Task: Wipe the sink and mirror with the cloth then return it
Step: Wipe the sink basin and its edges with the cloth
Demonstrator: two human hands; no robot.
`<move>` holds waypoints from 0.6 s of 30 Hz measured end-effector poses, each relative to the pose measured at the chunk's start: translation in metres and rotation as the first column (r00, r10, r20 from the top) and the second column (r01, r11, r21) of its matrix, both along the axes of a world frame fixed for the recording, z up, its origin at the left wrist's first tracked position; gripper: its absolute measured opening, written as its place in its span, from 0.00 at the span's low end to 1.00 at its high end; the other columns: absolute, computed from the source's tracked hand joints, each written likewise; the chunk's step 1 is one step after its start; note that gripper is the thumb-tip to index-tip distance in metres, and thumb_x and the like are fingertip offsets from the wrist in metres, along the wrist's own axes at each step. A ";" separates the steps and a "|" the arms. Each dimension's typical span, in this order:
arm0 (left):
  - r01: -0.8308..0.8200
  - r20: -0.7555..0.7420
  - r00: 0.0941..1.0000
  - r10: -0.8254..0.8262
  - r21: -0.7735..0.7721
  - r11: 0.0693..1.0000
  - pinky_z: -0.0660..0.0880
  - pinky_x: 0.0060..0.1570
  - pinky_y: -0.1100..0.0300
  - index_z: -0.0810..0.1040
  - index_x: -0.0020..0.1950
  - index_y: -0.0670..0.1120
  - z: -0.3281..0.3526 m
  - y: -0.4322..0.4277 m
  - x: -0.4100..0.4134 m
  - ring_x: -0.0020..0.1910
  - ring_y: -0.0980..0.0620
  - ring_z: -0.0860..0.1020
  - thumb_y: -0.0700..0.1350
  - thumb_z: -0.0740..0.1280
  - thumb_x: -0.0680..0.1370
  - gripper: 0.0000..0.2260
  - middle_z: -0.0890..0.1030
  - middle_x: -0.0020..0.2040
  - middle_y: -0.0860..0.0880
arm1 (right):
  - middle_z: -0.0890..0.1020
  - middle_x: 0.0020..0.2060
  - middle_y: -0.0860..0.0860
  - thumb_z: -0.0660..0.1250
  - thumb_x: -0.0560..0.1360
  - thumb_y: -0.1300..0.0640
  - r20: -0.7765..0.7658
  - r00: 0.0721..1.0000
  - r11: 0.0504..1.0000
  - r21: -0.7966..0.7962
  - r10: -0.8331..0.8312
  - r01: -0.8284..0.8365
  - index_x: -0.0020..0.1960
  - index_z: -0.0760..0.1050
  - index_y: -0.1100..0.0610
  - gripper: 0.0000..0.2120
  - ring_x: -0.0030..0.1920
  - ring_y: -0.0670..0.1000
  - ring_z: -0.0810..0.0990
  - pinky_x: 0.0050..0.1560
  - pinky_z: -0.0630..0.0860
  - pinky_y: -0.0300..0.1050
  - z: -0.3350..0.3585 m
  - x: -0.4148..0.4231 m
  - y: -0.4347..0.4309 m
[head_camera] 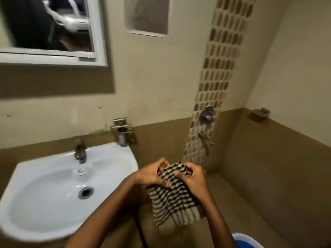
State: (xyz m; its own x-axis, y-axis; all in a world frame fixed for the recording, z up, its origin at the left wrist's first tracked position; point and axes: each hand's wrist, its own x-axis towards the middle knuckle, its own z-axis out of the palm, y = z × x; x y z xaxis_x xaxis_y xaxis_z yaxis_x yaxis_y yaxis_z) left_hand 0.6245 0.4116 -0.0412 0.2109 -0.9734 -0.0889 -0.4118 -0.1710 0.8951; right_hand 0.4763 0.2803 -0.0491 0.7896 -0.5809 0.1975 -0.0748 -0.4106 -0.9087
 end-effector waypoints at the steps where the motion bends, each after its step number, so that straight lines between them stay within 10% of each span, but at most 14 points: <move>1: -0.023 0.064 0.998 0.019 0.068 0.997 0.76 0.48 0.61 0.73 0.53 0.49 -0.013 0.024 0.015 0.47 0.52 0.78 0.41 0.77 0.68 0.19 0.80 0.48 0.48 | 0.84 0.32 0.39 0.74 0.69 0.64 0.001 1.000 0.999 -0.027 0.031 -0.031 0.39 0.78 0.49 0.11 0.35 0.34 0.80 0.39 0.74 0.28 -0.002 0.018 0.016; 6: -0.270 0.070 0.962 0.263 0.108 0.957 0.66 0.31 0.67 0.76 0.29 0.55 -0.057 0.117 0.069 0.28 0.64 0.71 0.48 0.75 0.70 0.13 0.74 0.25 0.60 | 0.82 0.38 0.49 0.72 0.71 0.66 0.055 0.993 0.994 -0.027 0.108 -0.107 0.43 0.77 0.55 0.08 0.40 0.37 0.80 0.43 0.75 0.32 -0.016 0.084 0.066; 18: -0.509 -0.291 0.826 0.482 -0.018 0.861 0.74 0.34 0.67 0.82 0.47 0.48 -0.077 0.151 0.140 0.38 0.56 0.79 0.45 0.71 0.75 0.03 0.83 0.40 0.50 | 0.82 0.36 0.55 0.71 0.73 0.58 -0.029 0.995 0.986 -0.139 -0.099 0.094 0.44 0.78 0.59 0.05 0.39 0.57 0.80 0.39 0.75 0.50 -0.050 0.156 0.078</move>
